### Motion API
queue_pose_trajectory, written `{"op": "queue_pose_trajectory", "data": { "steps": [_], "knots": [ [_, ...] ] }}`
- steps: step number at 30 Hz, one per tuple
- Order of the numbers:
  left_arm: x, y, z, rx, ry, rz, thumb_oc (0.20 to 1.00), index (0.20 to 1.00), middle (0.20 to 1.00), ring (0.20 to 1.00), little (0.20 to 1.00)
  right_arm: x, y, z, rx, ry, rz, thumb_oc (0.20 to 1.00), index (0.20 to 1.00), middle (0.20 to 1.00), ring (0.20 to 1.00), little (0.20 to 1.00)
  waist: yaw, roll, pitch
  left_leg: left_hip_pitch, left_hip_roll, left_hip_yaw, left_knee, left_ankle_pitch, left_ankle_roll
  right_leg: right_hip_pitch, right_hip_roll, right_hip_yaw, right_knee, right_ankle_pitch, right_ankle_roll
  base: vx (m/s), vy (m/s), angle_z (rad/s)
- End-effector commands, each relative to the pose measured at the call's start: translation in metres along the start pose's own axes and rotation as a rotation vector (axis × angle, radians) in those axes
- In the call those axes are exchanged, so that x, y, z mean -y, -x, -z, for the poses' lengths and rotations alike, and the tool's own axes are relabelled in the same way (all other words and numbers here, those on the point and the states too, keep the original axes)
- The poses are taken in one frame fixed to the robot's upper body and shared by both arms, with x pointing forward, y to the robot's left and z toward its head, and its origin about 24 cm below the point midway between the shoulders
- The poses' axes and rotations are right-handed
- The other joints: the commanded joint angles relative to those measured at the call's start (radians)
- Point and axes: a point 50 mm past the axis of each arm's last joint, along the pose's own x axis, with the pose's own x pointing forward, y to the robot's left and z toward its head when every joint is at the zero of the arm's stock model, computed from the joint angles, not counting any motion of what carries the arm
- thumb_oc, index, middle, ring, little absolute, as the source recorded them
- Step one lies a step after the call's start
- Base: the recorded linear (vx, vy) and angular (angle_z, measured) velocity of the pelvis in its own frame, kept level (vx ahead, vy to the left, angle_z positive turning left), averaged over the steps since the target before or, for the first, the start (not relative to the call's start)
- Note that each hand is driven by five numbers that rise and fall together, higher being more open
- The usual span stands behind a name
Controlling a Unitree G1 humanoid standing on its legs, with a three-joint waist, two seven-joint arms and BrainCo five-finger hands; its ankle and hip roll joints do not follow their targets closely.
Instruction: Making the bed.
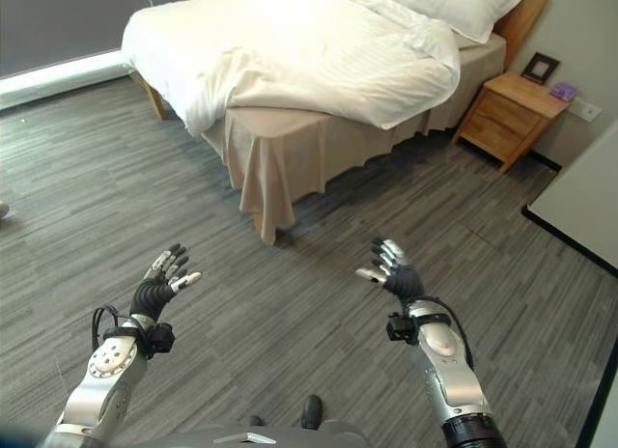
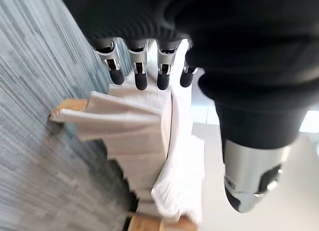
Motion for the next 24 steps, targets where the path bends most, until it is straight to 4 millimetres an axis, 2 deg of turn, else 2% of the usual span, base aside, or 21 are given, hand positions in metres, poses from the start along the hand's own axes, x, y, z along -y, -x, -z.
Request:
{"op": "queue_pose_trajectory", "data": {
  "steps": [1, 4, 5, 9, 12, 15, 17, 18, 19, 20, 21, 23, 24],
  "knots": [
    [-0.011, -0.023, -0.036, 0.157, -0.043, -0.057, 1.000, 1.000, 1.000, 1.000, 1.000, 0.016, 0.000, -0.013, 0.055, 0.105, 0.080, 1.000, 1.000, 1.000, 1.000, 1.000, -0.059, 0.029, -0.040, 0.060, -0.028, 0.071, -0.011, -0.065, 0.055, 0.042, -0.031, -0.033, 0.084, -0.068, 0.080, -0.01, 0.027, -0.16],
    [-0.018, -0.022, -0.037, 0.171, -0.013, -0.110, 1.000, 1.000, 1.000, 1.000, 1.000, 0.015, -0.008, -0.026, 0.088, 0.196, 0.051, 1.000, 1.000, 1.000, 1.000, 1.000, -0.053, 0.027, -0.043, 0.061, -0.033, 0.057, -0.011, -0.064, 0.059, 0.046, -0.039, -0.041, 0.090, -0.058, 0.083, 0.00, 0.054, -0.07],
    [-0.026, -0.019, -0.038, 0.177, -0.023, -0.155, 1.000, 1.000, 1.000, 1.000, 1.000, 0.010, -0.012, -0.033, 0.110, 0.203, 0.008, 1.000, 1.000, 1.000, 1.000, 1.000, -0.046, 0.027, -0.042, 0.059, -0.036, 0.047, -0.011, -0.063, 0.061, 0.046, -0.043, -0.043, 0.098, -0.059, 0.082, 0.00, 0.061, 0.02],
    [-0.040, -0.010, -0.032, 0.160, -0.015, -0.244, 1.000, 1.000, 1.000, 1.000, 1.000, -0.004, -0.017, -0.042, 0.138, 0.205, -0.076, 1.000, 1.000, 1.000, 1.000, 1.000, -0.033, 0.028, -0.042, 0.055, -0.043, 0.020, -0.011, -0.062, 0.063, 0.055, -0.052, -0.063, 0.102, -0.065, 0.081, 0.01, 0.058, 0.25],
    [-0.054, 0.005, -0.020, 0.122, -0.015, -0.330, 1.000, 1.000, 1.000, 1.000, 1.000, -0.017, -0.020, -0.041, 0.139, 0.192, -0.150, 1.000, 1.000, 1.000, 1.000, 1.000, -0.004, 0.029, -0.039, 0.049, -0.049, 0.001, -0.011, -0.065, 0.065, 0.069, -0.059, -0.091, 0.081, -0.069, 0.081, 0.04, 0.075, 0.40],
    [-0.059, 0.012, -0.016, 0.109, -0.023, -0.358, 1.000, 1.000, 1.000, 1.000, 1.000, -0.023, -0.020, -0.039, 0.132, 0.188, -0.182, 1.000, 1.000, 1.000, 1.000, 1.000, 0.009, 0.031, -0.034, 0.046, -0.053, -0.004, -0.011, -0.068, 0.071, 0.061, -0.066, -0.098, 0.097, -0.069, 0.086, 0.03, 0.072, 0.11],
    [-0.061, 0.012, -0.014, 0.092, -0.042, -0.362, 1.000, 1.000, 1.000, 1.000, 1.000, -0.027, -0.019, -0.035, 0.120, 0.178, -0.198, 1.000, 1.000, 1.000, 1.000, 1.000, 0.012, 0.046, -0.010, 0.047, -0.055, -0.014, -0.011, -0.071, 0.087, 0.008, -0.089, -0.098, 0.223, -0.060, 0.097, 0.01, 0.157, 0.07],
    [-0.061, 0.012, -0.014, 0.087, -0.055, -0.356, 1.000, 1.000, 1.000, 1.000, 1.000, -0.026, -0.018, -0.034, 0.115, 0.186, -0.197, 1.000, 1.000, 1.000, 1.000, 1.000, 0.010, 0.049, -0.003, 0.049, -0.066, -0.019, -0.011, -0.073, 0.101, -0.043, -0.112, -0.087, 0.339, -0.049, 0.110, 0.01, 0.128, 0.06],
    [-0.061, 0.012, -0.014, 0.087, -0.055, -0.356, 1.000, 1.000, 1.000, 1.000, 1.000, -0.026, -0.018, -0.034, 0.115, 0.186, -0.197, 1.000, 1.000, 1.000, 1.000, 1.000, 0.010, 0.049, -0.003, 0.049, -0.066, -0.019, -0.011, -0.073, 0.101, -0.043, -0.112, -0.087, 0.339, -0.049, 0.110, 0.06, 0.212, 0.05],
    [-0.059, 0.009, -0.014, 0.075, -0.076, -0.331, 1.000, 1.000, 1.000, 1.000, 1.000, -0.024, -0.013, -0.029, 0.099, 0.188, -0.184, 1.000, 1.000, 1.000, 1.000, 1.000, -0.011, 0.055, 0.026, 0.072, -0.096, -0.039, -0.011, -0.082, 0.129, -0.143, -0.155, -0.054, 0.592, 0.033, 0.124, 0.10, 0.194, 0.00],
    [-0.058, 0.008, -0.015, 0.076, -0.086, -0.319, 1.000, 1.000, 1.000, 1.000, 1.000, -0.023, -0.011, -0.028, 0.098, 0.190, -0.180, 1.000, 1.000, 1.000, 1.000, 1.000, -0.025, 0.060, 0.041, 0.087, -0.102, -0.043, -0.011, -0.091, 0.136, -0.179, -0.163, -0.037, 0.680, 0.049, 0.126, 0.12, 0.200, 0.16],
    [-0.057, 0.004, -0.019, 0.088, -0.116, -0.303, 1.000, 1.000, 1.000, 1.000, 1.000, -0.019, -0.010, -0.025, 0.087, 0.215, -0.161, 1.000, 1.000, 1.000, 1.000, 1.000, -0.037, 0.071, 0.056, 0.100, -0.100, -0.036, -0.011, -0.087, 0.134, -0.259, -0.154, -0.012, 0.735, 0.018, 0.126, 0.14, 0.031, 0.40],
    [-0.057, 0.004, -0.021, 0.096, -0.115, -0.304, 1.000, 1.000, 1.000, 1.000, 1.000, -0.018, -0.009, -0.023, 0.082, 0.211, -0.154, 1.000, 1.000, 1.000, 1.000, 1.000, -0.034, 0.076, 0.050, 0.106, -0.093, -0.018, -0.011, -0.087, 0.128, -0.266, -0.151, -0.025, 0.673, -0.005, 0.119, 0.24, -0.032, 0.11]
  ]
}}
